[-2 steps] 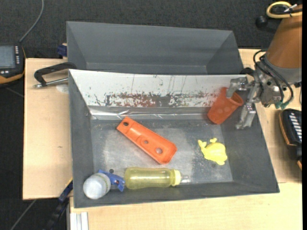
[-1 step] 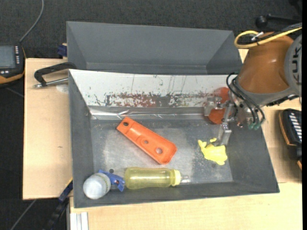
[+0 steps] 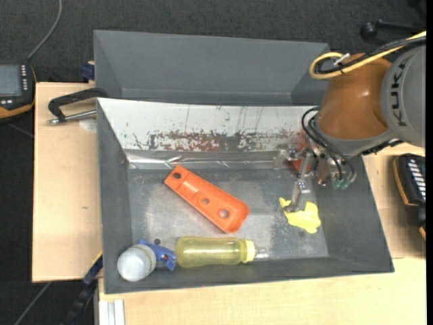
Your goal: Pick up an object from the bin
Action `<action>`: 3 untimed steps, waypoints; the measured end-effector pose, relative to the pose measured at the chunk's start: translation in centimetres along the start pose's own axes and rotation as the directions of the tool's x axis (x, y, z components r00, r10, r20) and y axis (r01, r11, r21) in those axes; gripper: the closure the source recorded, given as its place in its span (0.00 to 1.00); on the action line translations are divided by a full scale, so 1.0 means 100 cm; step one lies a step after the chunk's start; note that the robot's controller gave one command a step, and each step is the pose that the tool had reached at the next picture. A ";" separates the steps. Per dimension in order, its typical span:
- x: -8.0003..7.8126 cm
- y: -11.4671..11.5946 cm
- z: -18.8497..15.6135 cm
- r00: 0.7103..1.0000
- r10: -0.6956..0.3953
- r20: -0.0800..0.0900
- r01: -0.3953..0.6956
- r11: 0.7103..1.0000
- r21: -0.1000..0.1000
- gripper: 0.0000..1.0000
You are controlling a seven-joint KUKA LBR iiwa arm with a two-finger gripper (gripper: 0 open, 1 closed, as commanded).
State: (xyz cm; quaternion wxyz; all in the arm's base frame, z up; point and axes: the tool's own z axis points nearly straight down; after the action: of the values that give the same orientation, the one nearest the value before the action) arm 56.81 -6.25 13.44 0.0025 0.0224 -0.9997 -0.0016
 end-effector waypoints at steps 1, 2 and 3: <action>-0.020 0.007 0.048 0.996 -0.093 0.009 0.093 0.996 0.002 1.00; -0.020 0.007 0.048 0.996 -0.093 0.009 0.093 0.996 0.003 1.00; 0.020 0.050 0.064 0.924 -0.382 0.008 0.382 0.924 0.003 0.00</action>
Offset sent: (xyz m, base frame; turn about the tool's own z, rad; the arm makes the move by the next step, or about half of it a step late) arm 0.0000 0.0000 0.0000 0.0000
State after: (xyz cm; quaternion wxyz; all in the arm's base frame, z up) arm 54.52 -1.31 7.07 -0.0021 0.2164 -0.9763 -0.0015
